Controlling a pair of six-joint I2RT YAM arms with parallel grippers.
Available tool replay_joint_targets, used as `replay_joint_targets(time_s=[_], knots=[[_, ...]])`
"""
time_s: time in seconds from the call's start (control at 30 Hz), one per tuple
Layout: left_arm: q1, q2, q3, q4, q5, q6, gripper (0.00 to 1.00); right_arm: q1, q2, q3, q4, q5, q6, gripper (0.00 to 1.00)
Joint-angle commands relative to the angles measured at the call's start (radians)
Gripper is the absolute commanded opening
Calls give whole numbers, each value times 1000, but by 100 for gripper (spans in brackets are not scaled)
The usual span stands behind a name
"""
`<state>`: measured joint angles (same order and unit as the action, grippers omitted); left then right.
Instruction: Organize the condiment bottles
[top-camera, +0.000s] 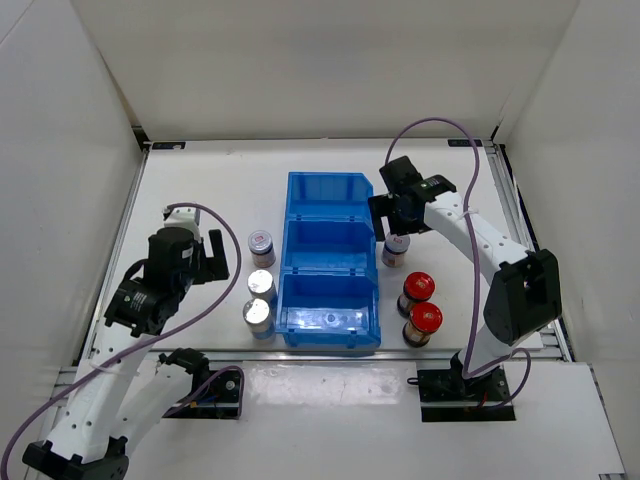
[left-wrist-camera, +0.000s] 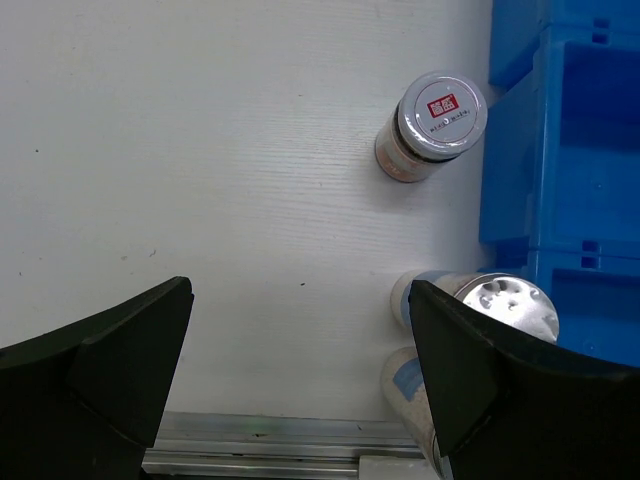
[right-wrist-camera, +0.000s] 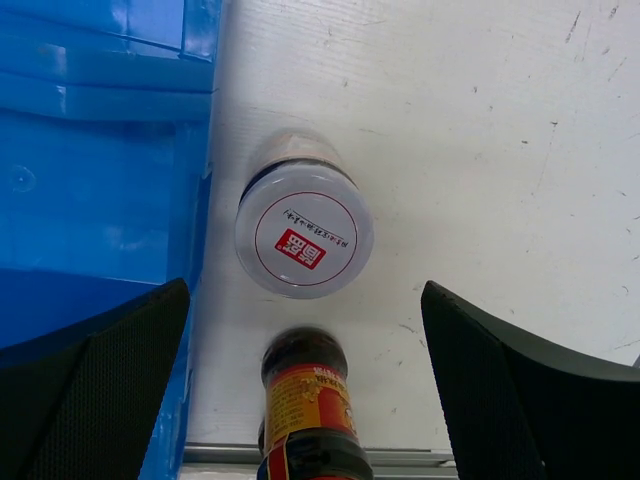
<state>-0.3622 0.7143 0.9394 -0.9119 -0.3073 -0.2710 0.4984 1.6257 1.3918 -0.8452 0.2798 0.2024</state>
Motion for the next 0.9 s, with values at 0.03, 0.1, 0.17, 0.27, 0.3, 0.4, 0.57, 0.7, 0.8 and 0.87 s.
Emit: replay_joint_targets(time_s=[0.03, 0.1, 0.17, 0.27, 0.3, 0.4, 0.57, 0.7, 0.8, 0.87], knots=[[-3, -3, 2, 11, -7, -4, 100, -3, -15, 7, 23, -2, -20, 100], [-3, -3, 2, 11, -7, -4, 100, -3, -15, -7, 32, -2, -20, 100], [-3, 7, 2, 11, -7, -4, 100, -3, -6, -31, 32, 41, 5, 100], [-3, 17, 2, 11, -7, -4, 100, -3, 36, -21, 32, 49, 5, 100], [-3, 17, 2, 11, -7, -4, 100, -3, 45, -20, 32, 48, 5, 100], [-3, 27, 2, 11, -7, -4, 100, -3, 88, -11, 32, 48, 15, 100], [-3, 56, 2, 11, 2, -4, 100, -3, 169, 32, -6, 48, 35, 100], [-3, 56, 2, 11, 2, 6, 100, -12, 189, 32, 21, 15, 55, 99], [-3, 47, 2, 11, 2, 6, 100, -21, 198, 32, 21, 15, 65, 95], [-3, 47, 2, 11, 2, 6, 100, -34, 198, 32, 31, 15, 75, 92]])
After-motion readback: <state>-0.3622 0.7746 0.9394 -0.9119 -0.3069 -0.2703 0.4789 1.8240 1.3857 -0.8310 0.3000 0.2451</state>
